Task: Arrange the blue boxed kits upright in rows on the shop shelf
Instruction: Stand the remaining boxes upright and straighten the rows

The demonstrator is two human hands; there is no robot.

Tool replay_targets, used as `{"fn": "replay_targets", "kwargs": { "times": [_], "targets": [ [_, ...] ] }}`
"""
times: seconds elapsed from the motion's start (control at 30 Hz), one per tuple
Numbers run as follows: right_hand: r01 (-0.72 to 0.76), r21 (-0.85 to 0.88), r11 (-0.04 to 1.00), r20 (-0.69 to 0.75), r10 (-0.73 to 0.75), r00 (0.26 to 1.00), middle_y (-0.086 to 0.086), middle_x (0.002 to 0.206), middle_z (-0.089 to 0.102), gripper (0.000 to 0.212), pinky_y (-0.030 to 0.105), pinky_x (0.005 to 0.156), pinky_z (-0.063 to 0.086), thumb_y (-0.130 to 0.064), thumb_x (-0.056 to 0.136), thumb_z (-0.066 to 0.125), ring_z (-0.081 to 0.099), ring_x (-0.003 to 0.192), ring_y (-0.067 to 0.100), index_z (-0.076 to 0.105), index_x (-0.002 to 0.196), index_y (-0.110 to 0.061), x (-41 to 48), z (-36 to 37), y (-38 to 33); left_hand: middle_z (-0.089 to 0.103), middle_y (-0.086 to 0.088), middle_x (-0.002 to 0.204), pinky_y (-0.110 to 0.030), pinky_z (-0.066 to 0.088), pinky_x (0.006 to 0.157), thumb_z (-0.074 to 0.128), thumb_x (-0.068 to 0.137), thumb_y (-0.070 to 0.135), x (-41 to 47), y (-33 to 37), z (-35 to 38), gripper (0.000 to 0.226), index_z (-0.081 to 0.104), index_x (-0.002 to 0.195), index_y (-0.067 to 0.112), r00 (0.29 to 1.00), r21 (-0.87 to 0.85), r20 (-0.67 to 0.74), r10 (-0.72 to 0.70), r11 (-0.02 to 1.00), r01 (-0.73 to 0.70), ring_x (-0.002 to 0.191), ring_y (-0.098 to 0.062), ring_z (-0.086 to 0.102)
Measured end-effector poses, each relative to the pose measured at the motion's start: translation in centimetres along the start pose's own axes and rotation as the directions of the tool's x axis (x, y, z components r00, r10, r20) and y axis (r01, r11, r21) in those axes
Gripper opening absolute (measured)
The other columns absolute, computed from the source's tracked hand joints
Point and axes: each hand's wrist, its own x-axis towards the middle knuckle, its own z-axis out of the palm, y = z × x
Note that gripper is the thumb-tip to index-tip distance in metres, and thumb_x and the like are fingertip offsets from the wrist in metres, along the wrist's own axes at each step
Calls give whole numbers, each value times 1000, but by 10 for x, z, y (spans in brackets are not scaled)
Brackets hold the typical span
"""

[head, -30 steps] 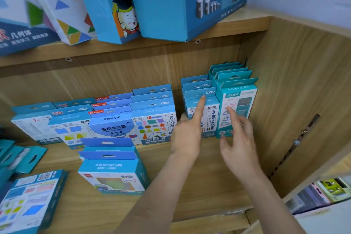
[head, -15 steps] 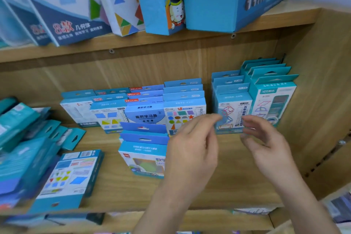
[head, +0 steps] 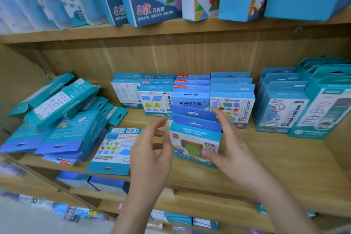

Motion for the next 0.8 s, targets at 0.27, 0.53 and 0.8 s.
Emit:
{"fn": "replay_targets", "kwargs": {
  "times": [0.27, 0.53, 0.8],
  "targets": [
    [-9, -59, 998, -129, 1, 992, -22, 134, 33, 82, 17, 95, 28, -25, 85, 69, 27, 116, -13, 17, 140, -54, 11, 11, -8, 56, 29, 118, -32, 50, 90, 63, 84, 12, -3, -29, 2, 75, 26, 130, 59, 889, 103, 417, -192, 981, 164, 113, 4, 51],
    [-76, -203, 976, -84, 59, 995, -21, 129, 30, 94, 9, 87, 28, -14, 74, 79, 31, 117, -9, 25, 140, -54, 8, -18, 7, 62, 26, 108, -21, 50, 86, 59, 87, 5, -13, -34, 9, 51, 52, 126, 37, 876, 51, 452, -171, 985, 166, 102, 6, 56],
    [-43, -112, 993, -53, 37, 998, -18, 112, 59, 85, 9, 66, 44, -8, 70, 82, 57, 88, -4, 40, 113, -68, 3, -30, 11, 64, 27, 94, -13, 49, 78, 59, 85, -1, -14, -39, -12, 48, 62, 93, 46, 960, 104, 233, -158, 985, 137, 93, 7, 58]
  ]
}}
